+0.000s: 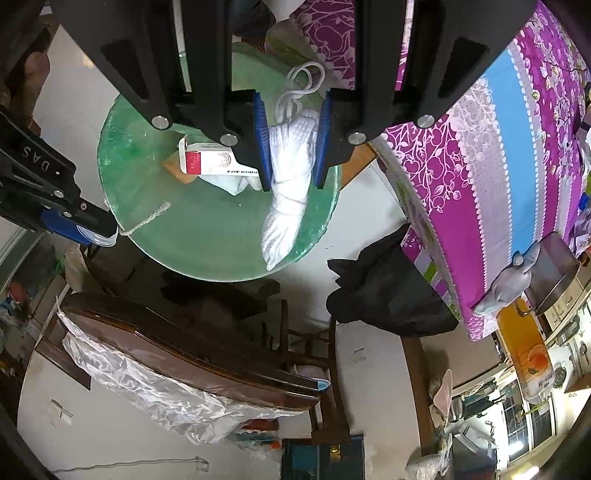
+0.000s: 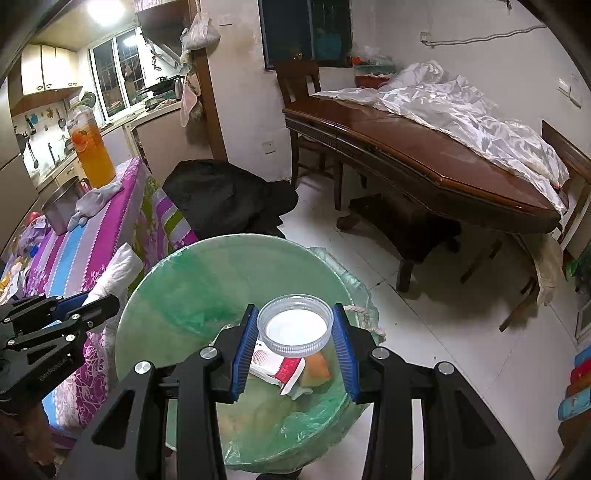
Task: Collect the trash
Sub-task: 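Open both tools to drop the cloth and tub into the bin, then move both open tools back over the table toward the remaining trash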
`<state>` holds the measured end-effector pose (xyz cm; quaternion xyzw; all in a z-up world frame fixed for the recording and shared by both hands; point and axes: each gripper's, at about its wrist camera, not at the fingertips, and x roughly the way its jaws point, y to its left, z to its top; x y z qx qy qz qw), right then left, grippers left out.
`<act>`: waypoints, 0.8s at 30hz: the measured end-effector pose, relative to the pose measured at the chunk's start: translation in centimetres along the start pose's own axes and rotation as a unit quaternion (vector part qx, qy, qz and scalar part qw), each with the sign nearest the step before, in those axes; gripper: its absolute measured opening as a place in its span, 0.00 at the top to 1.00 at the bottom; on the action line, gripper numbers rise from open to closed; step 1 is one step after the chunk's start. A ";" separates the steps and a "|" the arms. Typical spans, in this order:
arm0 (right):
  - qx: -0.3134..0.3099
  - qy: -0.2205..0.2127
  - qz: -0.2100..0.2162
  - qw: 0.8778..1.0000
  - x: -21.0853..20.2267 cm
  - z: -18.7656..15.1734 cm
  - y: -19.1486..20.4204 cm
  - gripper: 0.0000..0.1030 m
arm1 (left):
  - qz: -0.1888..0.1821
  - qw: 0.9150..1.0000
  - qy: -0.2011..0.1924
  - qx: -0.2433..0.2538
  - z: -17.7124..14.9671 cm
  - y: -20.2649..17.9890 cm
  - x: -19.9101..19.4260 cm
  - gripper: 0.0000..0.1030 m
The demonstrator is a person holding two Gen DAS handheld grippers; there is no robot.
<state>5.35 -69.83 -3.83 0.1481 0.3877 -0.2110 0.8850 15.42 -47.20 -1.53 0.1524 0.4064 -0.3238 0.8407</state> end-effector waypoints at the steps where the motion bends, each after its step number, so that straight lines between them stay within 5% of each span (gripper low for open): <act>1: -0.001 0.001 0.001 1.000 0.0 0.0 0.1 0.60 | 0.000 1.000 0.001 0.001 0.1 -0.1 0.1 0.79; 5: -0.008 0.007 0.009 1.000 0.3 0.2 0.5 0.57 | 0.002 1.000 0.003 0.005 0.2 -0.3 0.2 0.75; 7: -0.006 0.002 0.014 1.000 0.2 0.2 0.6 0.38 | 0.003 1.000 0.001 0.005 0.3 -0.4 0.2 0.52; 9: -0.003 -0.002 0.015 1.000 0.0 0.3 0.5 0.36 | 0.003 1.000 -0.001 0.004 0.3 -0.5 0.2 0.43; 24: -0.006 -0.047 0.013 0.999 -3.4 0.3 1.3 0.35 | 0.008 1.000 -0.006 0.004 0.1 -0.1 -0.3 0.42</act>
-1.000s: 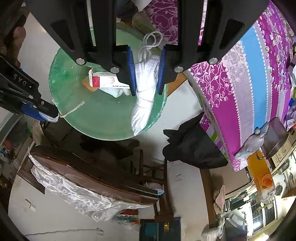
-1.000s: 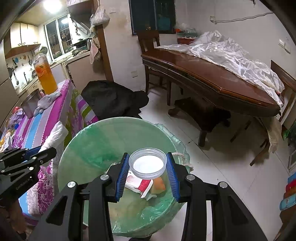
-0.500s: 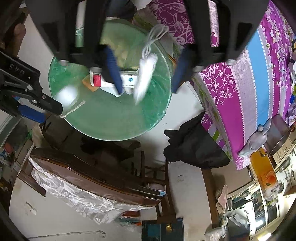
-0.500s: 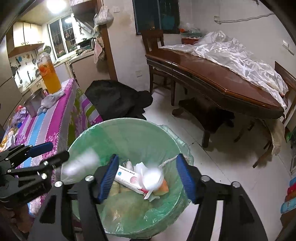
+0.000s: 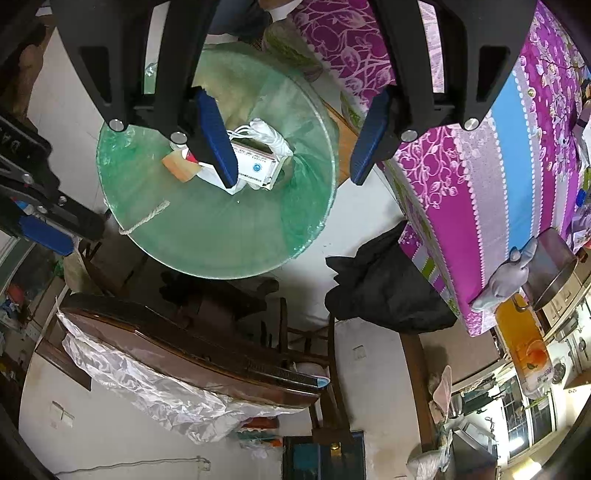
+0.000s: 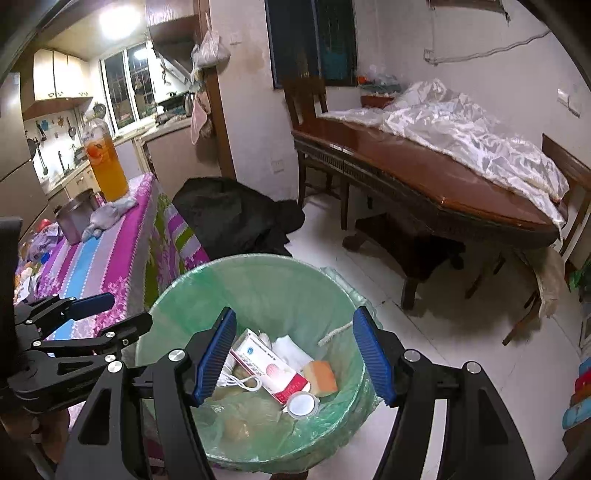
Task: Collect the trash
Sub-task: 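Move both open tools back over the table toward the remaining trash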
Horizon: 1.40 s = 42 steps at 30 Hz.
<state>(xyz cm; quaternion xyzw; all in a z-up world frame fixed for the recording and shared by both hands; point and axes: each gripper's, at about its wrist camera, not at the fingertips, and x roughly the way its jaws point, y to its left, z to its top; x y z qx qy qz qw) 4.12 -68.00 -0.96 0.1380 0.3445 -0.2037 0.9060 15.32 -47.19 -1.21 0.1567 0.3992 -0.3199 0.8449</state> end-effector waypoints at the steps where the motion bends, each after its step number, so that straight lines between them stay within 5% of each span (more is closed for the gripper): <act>1: 0.000 -0.008 0.001 1.000 -0.5 0.0 0.2 0.33 | 0.003 1.000 -0.003 0.000 -0.1 0.2 -0.2 0.42; 7: -0.008 -0.064 0.013 0.998 -4.1 -0.4 2.7 0.28 | 0.019 1.000 -0.016 -0.006 -0.9 2.2 -1.8 0.42; 17: -0.069 -0.133 0.076 0.986 -8.1 -1.0 12.7 0.24 | 0.058 0.997 -0.039 -0.036 -3.2 8.2 -5.4 0.42; 28: -0.134 -0.118 0.176 0.968 -7.0 -3.2 25.5 0.24 | 0.135 0.983 -0.041 -0.117 -9.4 21.1 -9.6 0.41; 35: -0.170 -0.094 0.224 0.955 -6.0 -4.2 32.9 0.22 | 0.197 0.955 -0.034 -0.218 -14.6 33.3 -13.2 0.40; 42: -0.195 -0.070 0.249 0.946 -4.9 -5.3 38.1 0.22 | 0.251 0.910 -0.029 -0.330 -20.7 45.1 -16.7 0.40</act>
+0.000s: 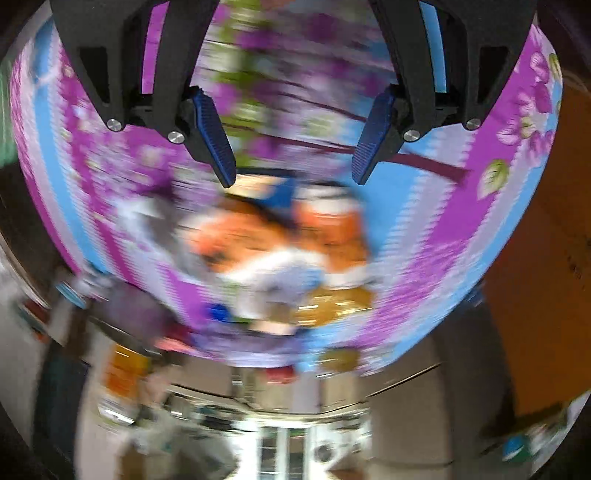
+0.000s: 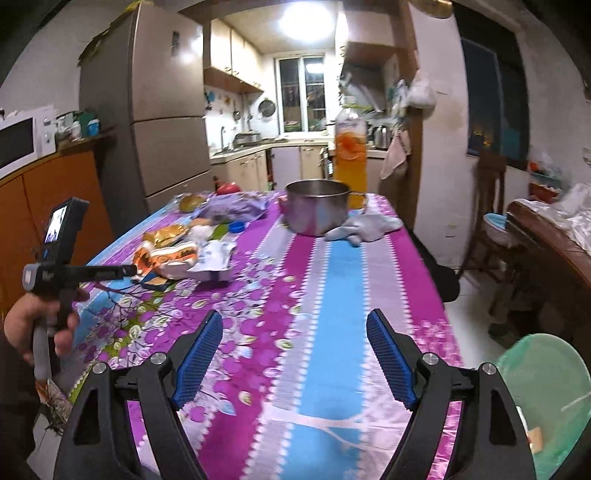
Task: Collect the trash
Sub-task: 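Move both open tools back over the table toward the remaining trash, then grasp the orange paper cup with the left tool while the right tool grasps the white wipes packet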
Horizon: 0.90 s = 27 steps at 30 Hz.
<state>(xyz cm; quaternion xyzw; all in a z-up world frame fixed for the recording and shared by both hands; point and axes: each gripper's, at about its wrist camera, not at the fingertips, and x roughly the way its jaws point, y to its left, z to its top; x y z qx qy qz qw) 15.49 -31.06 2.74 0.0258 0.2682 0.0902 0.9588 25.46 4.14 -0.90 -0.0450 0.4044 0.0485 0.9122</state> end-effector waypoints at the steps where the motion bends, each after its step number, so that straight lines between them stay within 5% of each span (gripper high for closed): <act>1: 0.000 0.004 0.004 1.000 0.6 0.1 0.3 0.22 | 0.008 1.000 0.004 -0.015 0.4 1.5 0.7 0.40; 7: -0.001 0.027 0.022 0.999 3.5 0.0 1.6 0.22 | -0.002 0.998 0.030 -0.049 2.3 5.4 3.9 0.32; 9: -0.004 0.032 0.025 0.999 4.4 0.1 2.0 0.22 | -0.005 0.999 0.030 -0.045 2.7 5.3 4.5 0.25; 27: -0.004 0.063 0.050 0.997 9.5 0.2 3.8 0.22 | -0.049 0.996 0.048 -0.059 4.3 3.7 8.1 0.18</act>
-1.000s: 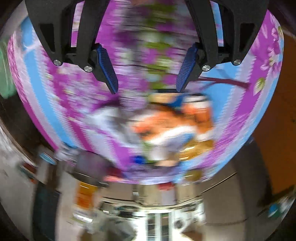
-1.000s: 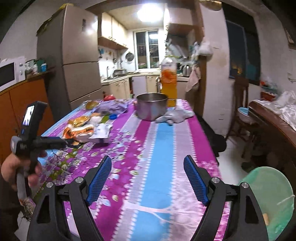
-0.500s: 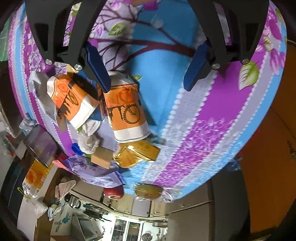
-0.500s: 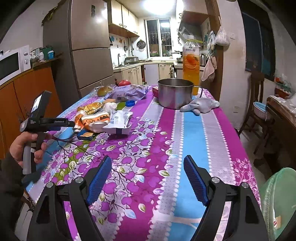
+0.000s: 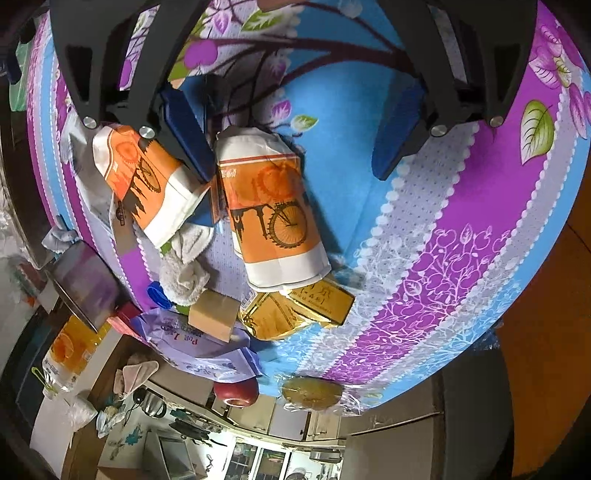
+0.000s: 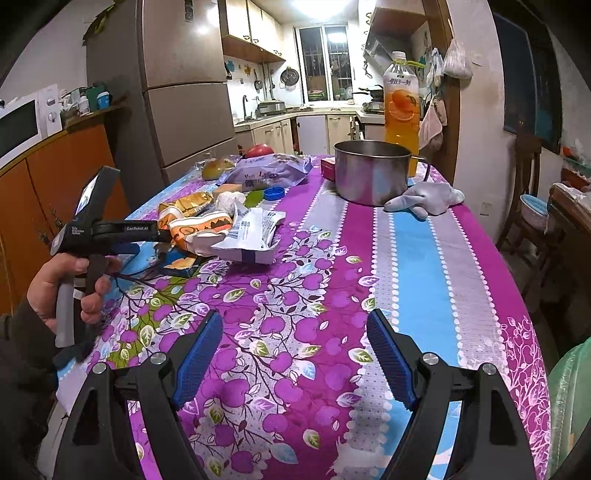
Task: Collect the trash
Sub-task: 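Grasp the orange paper cup with the left tool while the right tool grasps the white wipes packet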
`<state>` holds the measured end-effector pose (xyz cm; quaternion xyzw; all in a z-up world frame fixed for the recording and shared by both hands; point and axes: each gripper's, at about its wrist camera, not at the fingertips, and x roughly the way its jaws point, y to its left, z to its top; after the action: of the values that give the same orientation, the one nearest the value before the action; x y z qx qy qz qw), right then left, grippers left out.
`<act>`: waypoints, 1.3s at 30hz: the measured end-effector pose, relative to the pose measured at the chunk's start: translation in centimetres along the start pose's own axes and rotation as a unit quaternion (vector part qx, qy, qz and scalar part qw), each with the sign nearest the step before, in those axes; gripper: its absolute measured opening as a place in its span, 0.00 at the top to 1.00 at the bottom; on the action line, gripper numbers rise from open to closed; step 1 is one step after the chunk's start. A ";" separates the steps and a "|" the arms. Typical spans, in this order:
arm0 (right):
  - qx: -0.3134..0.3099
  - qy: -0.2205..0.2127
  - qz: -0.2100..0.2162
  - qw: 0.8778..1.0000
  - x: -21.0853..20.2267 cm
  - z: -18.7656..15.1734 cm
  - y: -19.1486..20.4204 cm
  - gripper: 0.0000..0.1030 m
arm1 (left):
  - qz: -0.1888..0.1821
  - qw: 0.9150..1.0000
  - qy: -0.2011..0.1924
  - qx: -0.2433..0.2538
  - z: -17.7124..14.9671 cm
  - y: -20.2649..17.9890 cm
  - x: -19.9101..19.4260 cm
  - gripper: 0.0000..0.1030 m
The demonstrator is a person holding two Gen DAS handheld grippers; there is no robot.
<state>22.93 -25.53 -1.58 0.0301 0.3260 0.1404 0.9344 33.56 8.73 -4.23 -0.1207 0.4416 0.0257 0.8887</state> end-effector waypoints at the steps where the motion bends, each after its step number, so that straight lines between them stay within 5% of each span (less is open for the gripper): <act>1: -0.001 0.001 0.001 1.000 0.2 0.1 0.0 0.22 | 0.000 1.000 -0.001 0.000 0.1 0.0 0.1 0.18; 13: -0.006 0.032 0.074 0.997 3.9 4.9 2.1 0.22 | -0.001 1.000 0.003 0.000 1.3 0.2 1.0 0.17; 18: 0.026 0.114 0.093 0.989 11.5 9.9 1.9 0.22 | -0.034 0.999 0.006 -0.005 1.6 0.7 0.8 0.44; 24: 0.048 0.201 0.087 0.975 18.7 12.0 2.0 0.25 | -0.053 0.998 0.018 -0.003 1.9 1.0 0.9 0.45; 27: 0.031 0.215 0.074 0.973 19.9 12.2 2.7 0.34 | -0.041 0.999 0.022 -0.001 2.2 1.1 1.0 0.35; 35: 0.023 0.220 0.078 0.972 20.8 11.6 3.6 0.53 | -0.031 0.999 0.016 -0.022 2.8 1.3 1.4 0.32; 36: 0.021 0.217 0.075 0.973 20.6 11.5 3.8 0.57 | -0.030 0.999 0.016 -0.025 2.9 1.4 1.5 0.33; 39: 0.010 0.211 0.075 0.975 20.1 11.4 4.3 0.66 | -0.031 0.999 0.018 -0.026 2.9 1.6 1.5 0.59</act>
<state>43.93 -15.38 -4.09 0.0339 0.5139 0.2096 0.8311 36.43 10.92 -4.03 -0.1584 0.4526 0.0072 0.8775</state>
